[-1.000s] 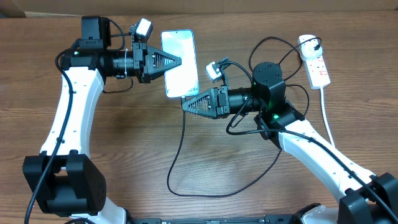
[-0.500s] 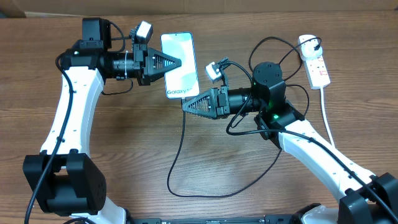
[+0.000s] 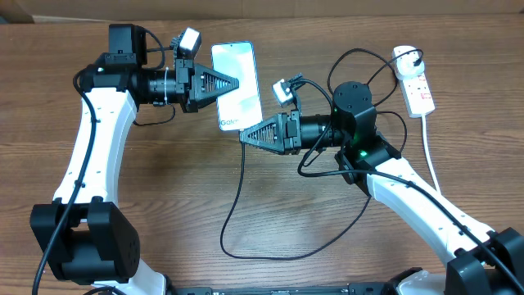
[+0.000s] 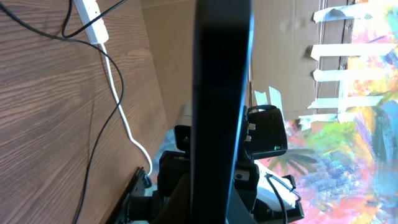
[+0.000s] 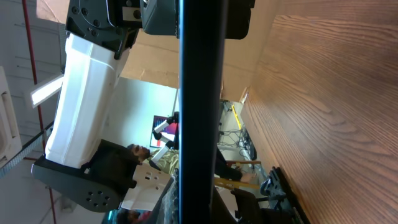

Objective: Plug charger to phone and switch on socket
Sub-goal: 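Push the USB-C plug into the phone's bottom port with the right gripper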

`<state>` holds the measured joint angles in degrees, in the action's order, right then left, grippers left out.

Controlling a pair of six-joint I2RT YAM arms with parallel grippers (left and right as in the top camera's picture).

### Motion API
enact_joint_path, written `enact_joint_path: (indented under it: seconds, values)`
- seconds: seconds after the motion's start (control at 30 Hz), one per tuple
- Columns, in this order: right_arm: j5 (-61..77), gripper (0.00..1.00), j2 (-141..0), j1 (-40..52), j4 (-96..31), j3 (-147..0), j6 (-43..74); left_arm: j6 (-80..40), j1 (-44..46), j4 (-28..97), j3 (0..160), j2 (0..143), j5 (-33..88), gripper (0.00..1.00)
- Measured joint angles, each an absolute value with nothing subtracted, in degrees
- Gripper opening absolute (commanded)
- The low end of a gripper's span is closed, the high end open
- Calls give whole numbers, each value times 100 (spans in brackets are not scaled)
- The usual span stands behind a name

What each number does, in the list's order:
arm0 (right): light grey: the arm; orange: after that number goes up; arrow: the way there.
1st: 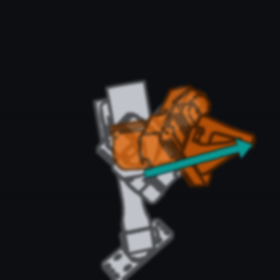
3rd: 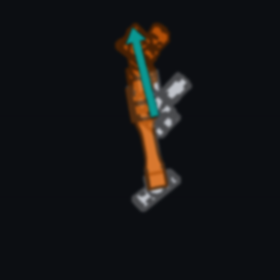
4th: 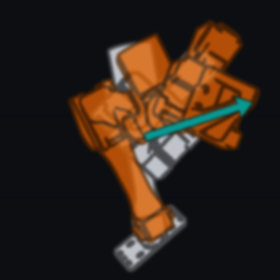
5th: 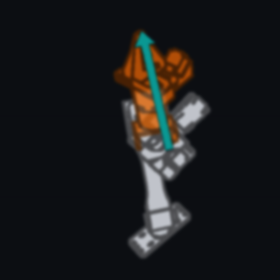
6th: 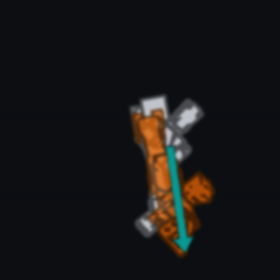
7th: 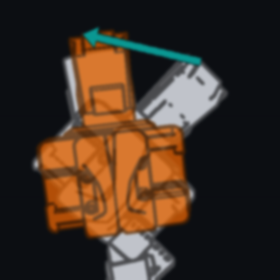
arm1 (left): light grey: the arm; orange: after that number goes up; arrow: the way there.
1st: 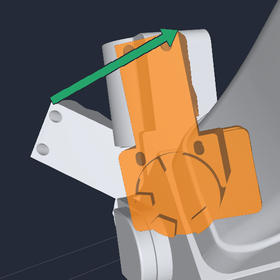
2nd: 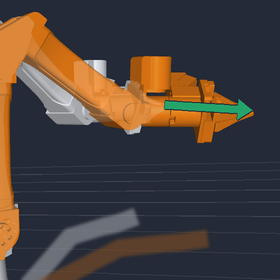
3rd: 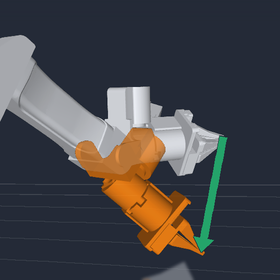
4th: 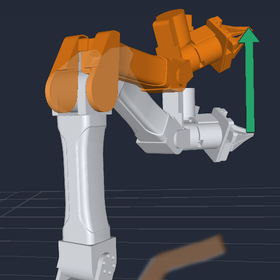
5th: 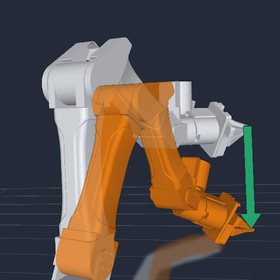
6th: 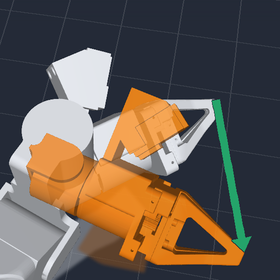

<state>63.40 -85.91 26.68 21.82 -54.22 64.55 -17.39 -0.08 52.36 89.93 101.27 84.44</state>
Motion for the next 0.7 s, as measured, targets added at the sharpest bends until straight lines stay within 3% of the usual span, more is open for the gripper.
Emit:
enact_joint_path:
  seconds: [0.47, 0.5, 0.53, 0.57, 0.67, 0.7]
  values:
    - [6307, 4, -8586, 2665, 2180, -5422, 6453, -1671, -8, 5234, 8993, 10127, 8464, 4]
    - [6307, 9, -8586, 2665, 2180, -5422, 6455, -1669, -8, 5234, 8993, 10127, 8464, 4]
    - [6307, 23, -8586, 2665, 2178, -5422, 6455, -1660, -8, 5234, 8993, 10127, 8464, 4]
    - [6233, 30, -8586, 2665, 2180, -5422, 6477, -1656, -8, 5251, 8993, 10127, 8464, 4]
    - [5942, 34, -8586, 2617, 2185, -5422, 6462, -1653, 84, 5319, 8991, 10127, 8490, 4]
    - [5878, 46, -8586, 2587, 2185, -5422, 6471, -1653, 121, 5319, 8991, 10127, 8479, 4]
